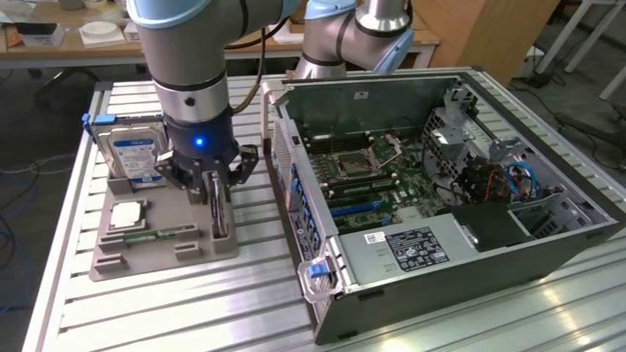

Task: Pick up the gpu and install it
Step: 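Pick up the gpu and move the gpu toward the slot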

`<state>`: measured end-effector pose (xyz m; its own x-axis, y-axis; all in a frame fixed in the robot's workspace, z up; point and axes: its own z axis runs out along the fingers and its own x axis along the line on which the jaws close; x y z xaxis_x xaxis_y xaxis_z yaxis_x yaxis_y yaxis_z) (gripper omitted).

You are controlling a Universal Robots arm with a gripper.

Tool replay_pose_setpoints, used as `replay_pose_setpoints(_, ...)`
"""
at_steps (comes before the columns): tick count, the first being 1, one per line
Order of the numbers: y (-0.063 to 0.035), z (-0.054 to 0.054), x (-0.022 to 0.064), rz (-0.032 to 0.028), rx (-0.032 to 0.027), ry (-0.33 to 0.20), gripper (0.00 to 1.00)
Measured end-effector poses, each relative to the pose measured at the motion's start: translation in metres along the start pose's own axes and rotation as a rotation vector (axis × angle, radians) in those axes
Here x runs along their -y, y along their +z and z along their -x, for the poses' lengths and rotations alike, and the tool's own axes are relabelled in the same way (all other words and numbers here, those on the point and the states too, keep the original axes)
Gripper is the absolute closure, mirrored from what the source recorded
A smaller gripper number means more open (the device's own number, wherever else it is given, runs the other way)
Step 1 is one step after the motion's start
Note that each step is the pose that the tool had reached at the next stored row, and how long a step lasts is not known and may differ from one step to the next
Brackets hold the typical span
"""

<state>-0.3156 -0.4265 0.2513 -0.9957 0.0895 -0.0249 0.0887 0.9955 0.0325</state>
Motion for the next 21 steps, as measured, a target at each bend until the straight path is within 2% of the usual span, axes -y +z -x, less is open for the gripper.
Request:
replay_pose_setpoints(6,0.0004,0.000,0.0000,0.0001,0.0002,0.000,0.58)
replay_pose_setpoints(7,0.0014,0.000,-0.0001,0.0004,0.0005,0.000,0.51)
replay_pose_setpoints(14,0.0114,0.000,-0.0035,-0.0003,0.0005,0.013,0.51)
replay_pose_setpoints(21,0.0167,-0.002,-0.0164,-0.0004,0.0010,0.024,0.51)
